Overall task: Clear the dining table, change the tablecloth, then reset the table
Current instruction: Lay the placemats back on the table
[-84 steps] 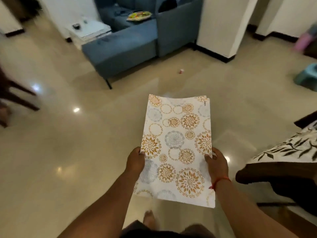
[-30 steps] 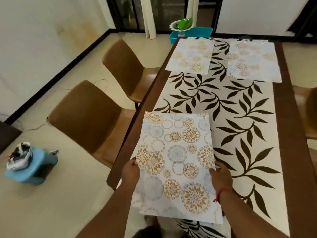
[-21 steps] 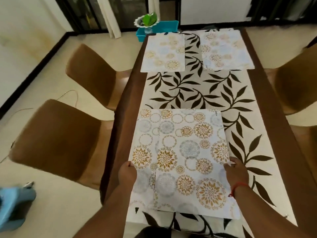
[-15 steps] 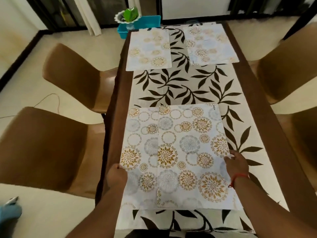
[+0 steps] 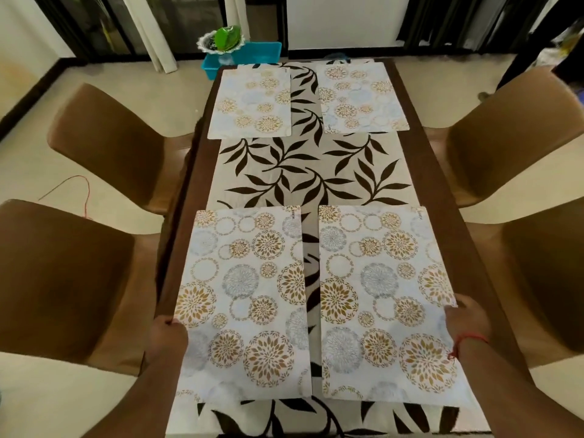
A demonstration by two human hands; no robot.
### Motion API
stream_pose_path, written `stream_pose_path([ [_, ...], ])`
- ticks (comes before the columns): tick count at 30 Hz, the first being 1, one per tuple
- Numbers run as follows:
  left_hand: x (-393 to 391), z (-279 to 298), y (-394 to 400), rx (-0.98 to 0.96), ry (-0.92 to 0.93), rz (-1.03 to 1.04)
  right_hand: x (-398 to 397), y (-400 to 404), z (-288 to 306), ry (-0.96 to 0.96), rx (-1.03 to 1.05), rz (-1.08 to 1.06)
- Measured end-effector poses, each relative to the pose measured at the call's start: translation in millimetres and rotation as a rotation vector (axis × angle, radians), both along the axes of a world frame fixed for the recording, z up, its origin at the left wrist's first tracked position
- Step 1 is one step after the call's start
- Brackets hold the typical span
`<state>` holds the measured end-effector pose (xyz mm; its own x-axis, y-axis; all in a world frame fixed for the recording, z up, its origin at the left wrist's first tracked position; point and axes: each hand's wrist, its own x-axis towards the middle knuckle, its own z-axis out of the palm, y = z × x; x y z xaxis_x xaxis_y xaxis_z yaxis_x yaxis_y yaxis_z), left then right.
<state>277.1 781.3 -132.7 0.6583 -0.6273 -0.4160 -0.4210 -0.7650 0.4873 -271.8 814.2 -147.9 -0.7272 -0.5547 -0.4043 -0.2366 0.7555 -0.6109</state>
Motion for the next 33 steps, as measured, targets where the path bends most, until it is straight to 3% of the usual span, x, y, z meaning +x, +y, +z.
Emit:
stream_pose_path([
  [5, 1, -6, 4, 0.014, 0.008, 0.082, -27, 5, 0, -0.001, 0.016, 0.037],
  [14, 17, -22, -5, 0.077, -0.041, 0.012, -49, -3, 1, 0.012, -0.003, 0.075],
  [18, -18, -10, 0, 0.136, -0.320, -0.184, -48, -7, 4, 0.087, 0.039, 0.080],
  [22, -43, -13, 3, 0.088, -0.512, -0.648, -35, -7, 1, 0.439, 0.167, 0.321],
  [25, -49, -22, 3, 0.146, -0.473, -0.765, -23, -7, -5, 0.596, 0.100, 0.561],
  [29, -57, -24, 5, 0.149, -0.458, -0.862, -7, -7, -13, 0.670, 0.167, 0.780],
  [33, -55, -26, 8, 0.207, -0.386, -0.938, 0, -3, -21, 0.640, 0.262, 0.917],
])
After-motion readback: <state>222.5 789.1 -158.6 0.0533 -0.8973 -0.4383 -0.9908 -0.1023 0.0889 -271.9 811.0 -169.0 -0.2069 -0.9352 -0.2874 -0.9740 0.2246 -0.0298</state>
